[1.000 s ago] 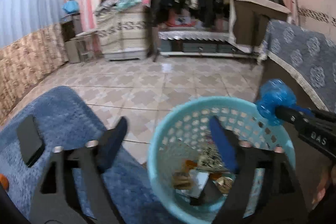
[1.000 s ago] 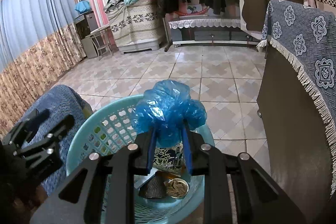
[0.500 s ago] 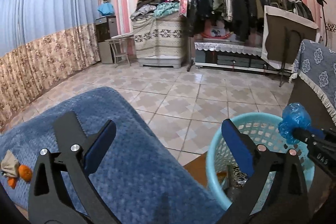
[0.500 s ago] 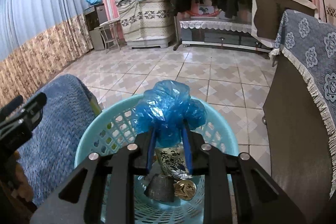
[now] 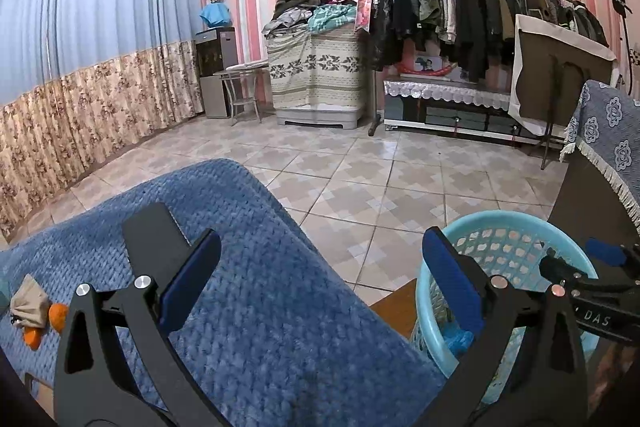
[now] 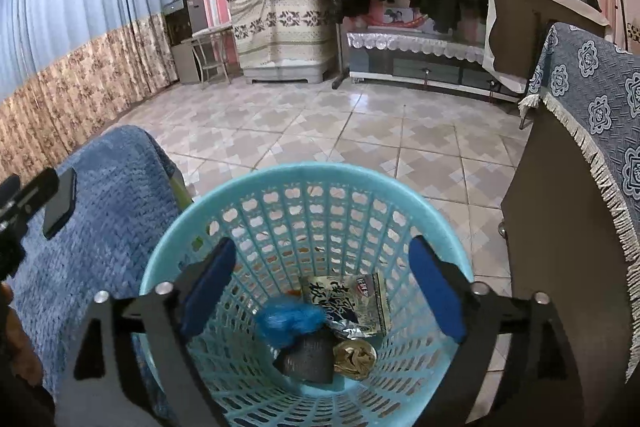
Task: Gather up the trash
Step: 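Lift both open tools away from the blue basket, then move both open tools back over the rug toward the beige cloth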
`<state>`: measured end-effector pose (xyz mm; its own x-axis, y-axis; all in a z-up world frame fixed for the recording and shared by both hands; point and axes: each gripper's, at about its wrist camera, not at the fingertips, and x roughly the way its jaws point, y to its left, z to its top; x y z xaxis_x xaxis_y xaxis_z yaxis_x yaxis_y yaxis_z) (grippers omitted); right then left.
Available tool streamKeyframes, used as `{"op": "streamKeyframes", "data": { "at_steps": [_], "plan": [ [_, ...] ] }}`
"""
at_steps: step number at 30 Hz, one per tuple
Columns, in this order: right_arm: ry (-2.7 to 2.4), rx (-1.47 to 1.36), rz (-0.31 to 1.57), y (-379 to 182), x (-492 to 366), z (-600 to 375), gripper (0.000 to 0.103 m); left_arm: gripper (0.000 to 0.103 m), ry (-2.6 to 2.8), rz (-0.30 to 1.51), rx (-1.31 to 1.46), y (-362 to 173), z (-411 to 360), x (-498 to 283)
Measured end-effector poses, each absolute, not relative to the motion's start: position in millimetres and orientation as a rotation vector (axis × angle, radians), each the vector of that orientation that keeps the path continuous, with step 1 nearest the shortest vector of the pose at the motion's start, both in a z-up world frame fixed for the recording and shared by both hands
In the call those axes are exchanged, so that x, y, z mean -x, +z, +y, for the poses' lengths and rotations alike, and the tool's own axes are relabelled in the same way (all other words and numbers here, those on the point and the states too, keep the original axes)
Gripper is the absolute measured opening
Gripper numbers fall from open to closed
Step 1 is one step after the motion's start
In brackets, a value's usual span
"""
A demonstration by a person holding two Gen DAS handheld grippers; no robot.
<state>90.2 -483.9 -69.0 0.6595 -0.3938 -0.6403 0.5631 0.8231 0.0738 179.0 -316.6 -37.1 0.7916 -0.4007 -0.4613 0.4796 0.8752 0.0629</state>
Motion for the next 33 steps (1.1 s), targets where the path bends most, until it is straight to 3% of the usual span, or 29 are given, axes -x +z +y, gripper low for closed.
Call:
{"op": "streamKeyframes", "data": {
  "at_steps": [11, 33],
  "plan": [
    [-0.585, -0.246, 0.642, -63, -86, -483, 0.098, 0.097, -0.445, 0.453, -0.173, -33, -298, -179],
    [-0.472, -0.151, 0.54, -36, -109, -395, 0.099, 0.098, -0.293, 0.458, -0.102, -17, -163, -161]
  ]
}}
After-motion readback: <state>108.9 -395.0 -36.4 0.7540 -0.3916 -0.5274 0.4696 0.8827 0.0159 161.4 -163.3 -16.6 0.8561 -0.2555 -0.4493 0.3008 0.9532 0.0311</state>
